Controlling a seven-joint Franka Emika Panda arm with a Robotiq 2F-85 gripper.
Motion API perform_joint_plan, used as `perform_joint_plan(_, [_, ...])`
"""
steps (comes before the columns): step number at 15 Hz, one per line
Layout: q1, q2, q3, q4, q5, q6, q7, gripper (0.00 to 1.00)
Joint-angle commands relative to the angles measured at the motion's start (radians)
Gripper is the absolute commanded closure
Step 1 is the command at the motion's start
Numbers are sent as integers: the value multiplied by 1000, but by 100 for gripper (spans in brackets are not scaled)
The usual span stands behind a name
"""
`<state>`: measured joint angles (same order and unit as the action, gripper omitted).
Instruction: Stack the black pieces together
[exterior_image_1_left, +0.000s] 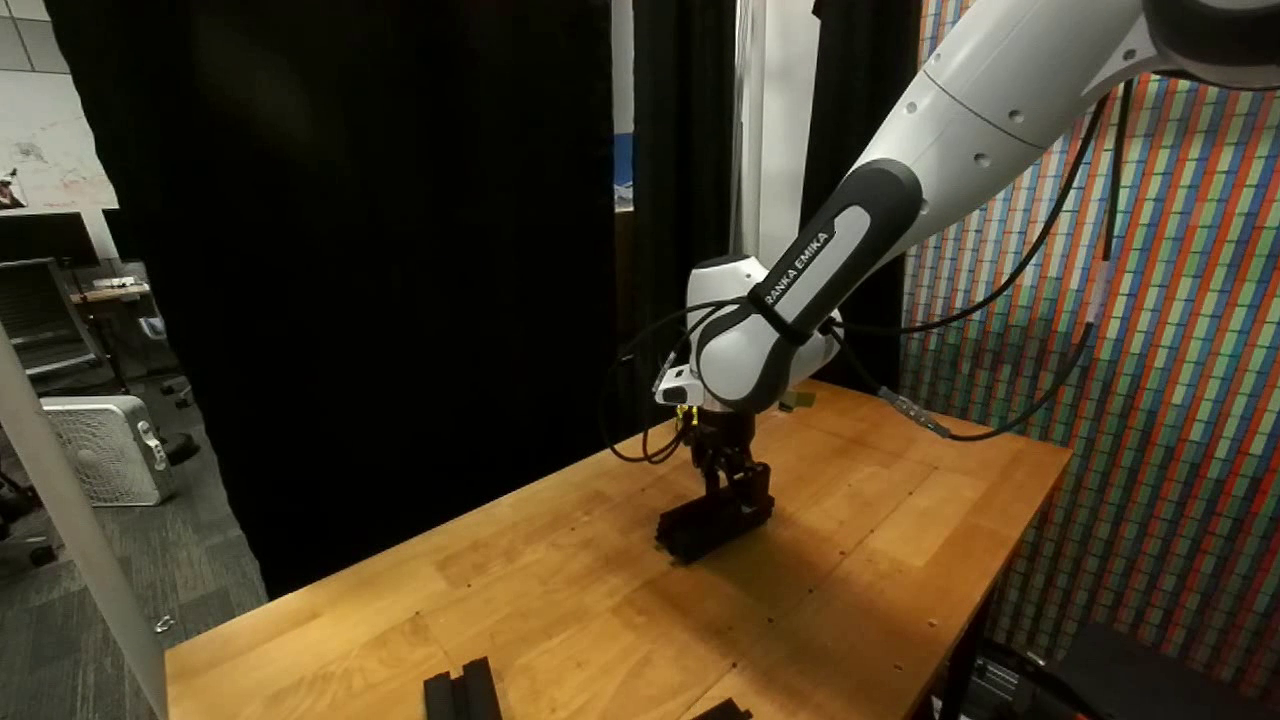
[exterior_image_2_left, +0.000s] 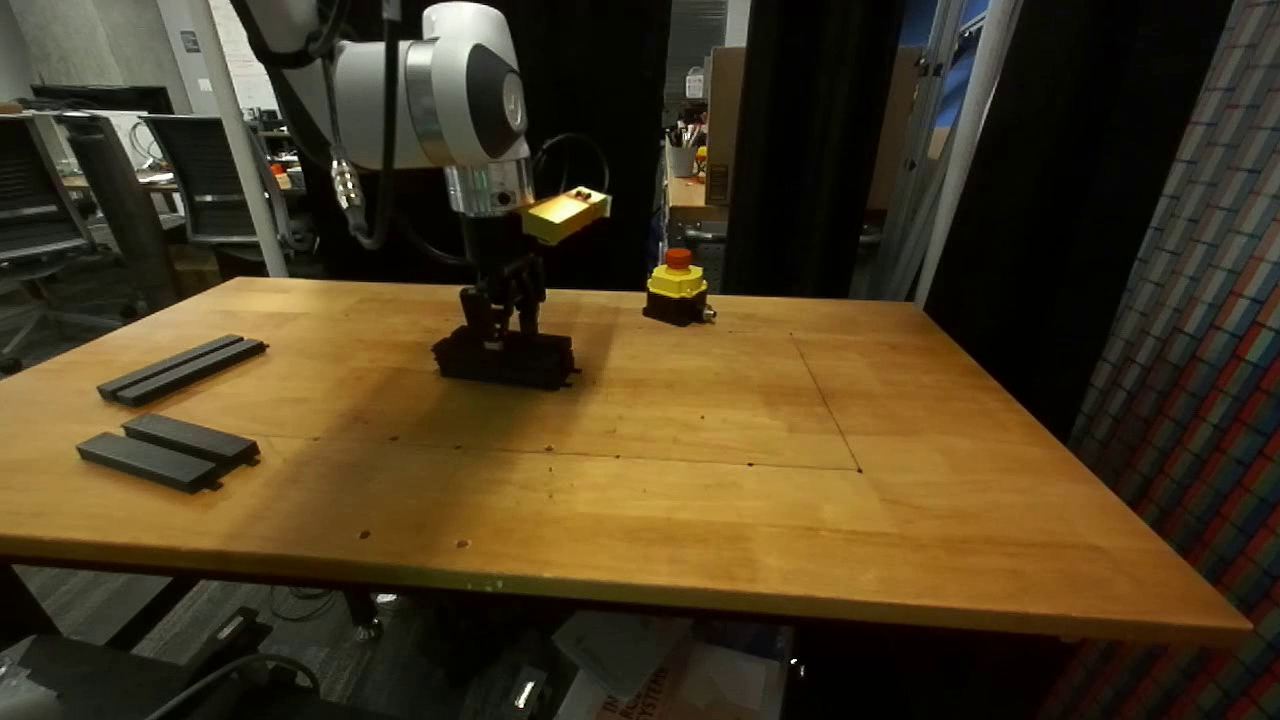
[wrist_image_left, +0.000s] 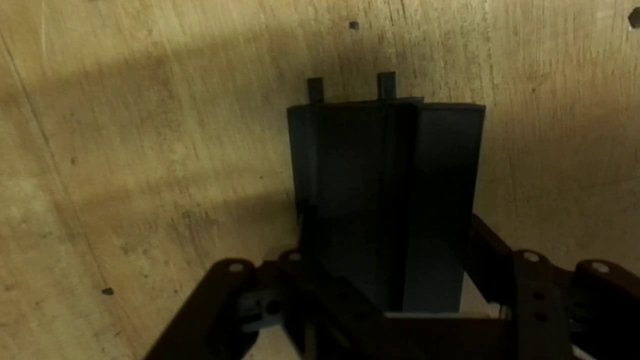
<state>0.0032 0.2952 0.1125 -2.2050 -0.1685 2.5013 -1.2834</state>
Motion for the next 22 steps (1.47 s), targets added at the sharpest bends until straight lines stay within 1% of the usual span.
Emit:
perform_joint_plan(1, [-9, 8, 6, 22, 20, 4, -7, 55])
perform_joint_plan(13, [-13, 21, 6, 36, 20, -1, -4, 55])
perform_joint_plan(14, [-10, 21, 4, 37, 18, -9, 3, 19])
perform_joint_plan(15, [-11, 21, 5, 37, 18, -11, 3, 6])
perform_joint_plan(16, [-10, 21, 5, 36, 18, -12, 5, 1])
perform_joint_plan(17, [-10, 21, 5, 35, 18, -13, 7, 0])
perform_joint_plan(22, [1, -11, 2, 15, 7, -29, 42, 0])
